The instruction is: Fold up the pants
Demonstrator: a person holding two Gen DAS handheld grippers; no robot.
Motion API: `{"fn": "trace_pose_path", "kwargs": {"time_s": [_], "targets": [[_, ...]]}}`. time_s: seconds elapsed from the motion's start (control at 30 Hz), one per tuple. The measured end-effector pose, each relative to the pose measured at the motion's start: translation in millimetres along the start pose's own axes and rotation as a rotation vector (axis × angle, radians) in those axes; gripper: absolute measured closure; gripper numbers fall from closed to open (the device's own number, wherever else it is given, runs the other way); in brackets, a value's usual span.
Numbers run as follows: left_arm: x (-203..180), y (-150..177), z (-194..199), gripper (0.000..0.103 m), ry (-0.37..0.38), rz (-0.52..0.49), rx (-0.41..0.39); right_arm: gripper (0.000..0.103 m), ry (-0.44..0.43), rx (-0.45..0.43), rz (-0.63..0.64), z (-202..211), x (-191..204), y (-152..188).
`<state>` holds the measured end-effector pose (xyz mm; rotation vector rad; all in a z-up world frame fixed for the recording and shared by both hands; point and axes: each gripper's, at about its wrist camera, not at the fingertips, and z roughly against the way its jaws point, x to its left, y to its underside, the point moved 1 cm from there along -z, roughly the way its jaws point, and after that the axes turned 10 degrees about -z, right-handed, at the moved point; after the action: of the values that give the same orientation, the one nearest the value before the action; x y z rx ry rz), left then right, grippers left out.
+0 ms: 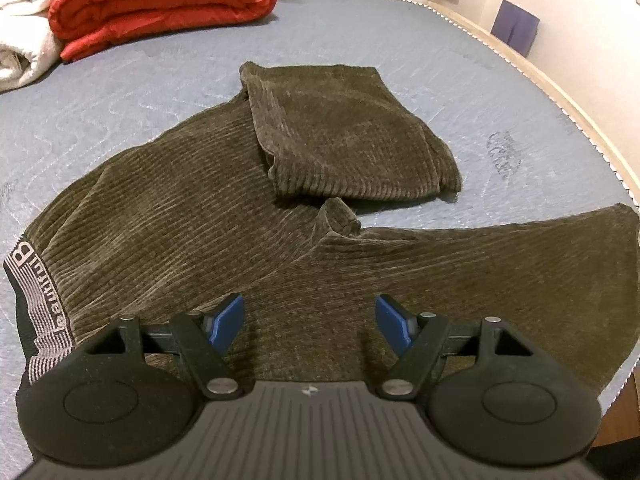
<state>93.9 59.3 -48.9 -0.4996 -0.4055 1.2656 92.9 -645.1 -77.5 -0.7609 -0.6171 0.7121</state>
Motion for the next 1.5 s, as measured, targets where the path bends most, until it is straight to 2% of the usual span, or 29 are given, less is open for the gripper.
{"fn": "trace_pose_path", "kwargs": {"time_s": [0.07, 0.2, 0.33, 0.4, 0.43, 0.47, 0.5, 0.53, 0.6, 0.63, 0.67, 0.73, 0.83, 0.9, 0.97, 1.03, 1.07, 1.13, 1.23, 1.33, 1.5], "targets": [[-0.6, 0.3, 4.1, 0.026, 0.006, -0.002, -0.006, 0.061, -0.006, 0.04, -0.024, 10.2, -23.6, 1.5], [-3.1, 0.3, 11.6, 0.026, 0.013, -0.004, -0.019, 0.053, -0.032, 0.166, 0.025, 30.0, -54.3, 20.1], [-7.7, -0.2, 16.6, 0.026, 0.014, -0.007, -0.03, 0.046, -0.051, 0.297, 0.118, 42.8, -59.6, 45.7], [-8.8, 0.0, 18.1, 0.026, 0.009, -0.002, -0.032, 0.046, -0.021, 0.344, 0.176, 43.7, -57.2, 58.3], [-8.5, 0.4, 18.5, 0.026, 0.006, 0.002, -0.033, 0.051, -0.009, 0.336, 0.189, 46.8, -56.0, 62.4], [-7.7, 0.8, 19.0, 0.026, 0.002, 0.007, -0.034, 0.077, -0.012, 0.344, 0.187, 49.8, -52.7, 62.1], [-6.5, 1.3, 19.5, 0.026, -0.003, 0.013, -0.035, 0.079, -0.004, 0.344, 0.192, 53.4, -48.7, 59.1], [-4.7, 2.1, 19.7, 0.026, -0.007, 0.02, -0.035, 0.085, 0.01, 0.337, 0.195, 57.1, -43.3, 55.5], [-3.5, 3.6, 18.3, 0.026, -0.011, 0.02, -0.027, 0.087, 0.063, 0.332, 0.2, 63.3, -43.3, 48.9], [-2.9, 4.2, 17.0, 0.026, -0.011, 0.016, -0.022, 0.088, 0.143, 0.319, 0.222, 64.1, -45.8, 48.8], [-2.6, 4.8, 15.7, 0.026, -0.011, 0.012, -0.016, 0.088, 0.183, 0.323, 0.234, 64.0, -48.8, 50.5], [-1.9, 6.4, 12.0, 0.026, -0.01, 0.004, -0.001, 0.088, 0.192, 0.355, 0.217, 63.9, -50.2, 55.0], [1.7, 9.3, 5.7, 0.026, 0.003, 0.009, 0.021, 0.085, 0.216, 0.314, 0.246, 73.3, -37.3, 53.3], [6.5, 13.2, -0.7, 0.026, 0.015, 0.02, 0.041, 0.075, 0.215, 0.256, 0.247, 82.3, -28.9, 47.7], [11.8, 18.6, -12.4, 0.026, 0.022, 0.023, 0.065, 0.062, 0.163, 0.216, 0.246, 87.3, -23.9, 41.9], [21.0, 28.9, -33.3, 0.027, 0.02, 0.036, 0.127, 0.053, 0.129, 0.214, 0.268, 90.2, -16.2, 44.5], [25.4, 36.2, -46.3, 0.031, 0.003, 0.038, 0.179, 0.049, 0.129, 0.211, 0.284, 90.5, -13.0, 46.0], [24.8, 38.7, -47.7, 0.029, -0.014, 0.003, 0.157, 0.048, 0.125, 0.194, 0.311, 94.0, -3.5, 48.6], [20.9, 31.9, -32.4, 0.03, -0.033, 0.009, 0.117, 0.048, 0.076, 0.147, 0.306, 104.3, 16.5, 43.7], [17.9, 27.4, -21.7, 0.03, -0.039, -0.002, 0.074, 0.046, -0.01, 0.086, 0.295, 122.7, 47.9, 34.6], [31.5, 16.9, -10.4, 0.032, -0.105, 0.079, 0.013, 0.046, -0.185, 0.006, 0.307, 166.1, 113.1, 31.1]]}}
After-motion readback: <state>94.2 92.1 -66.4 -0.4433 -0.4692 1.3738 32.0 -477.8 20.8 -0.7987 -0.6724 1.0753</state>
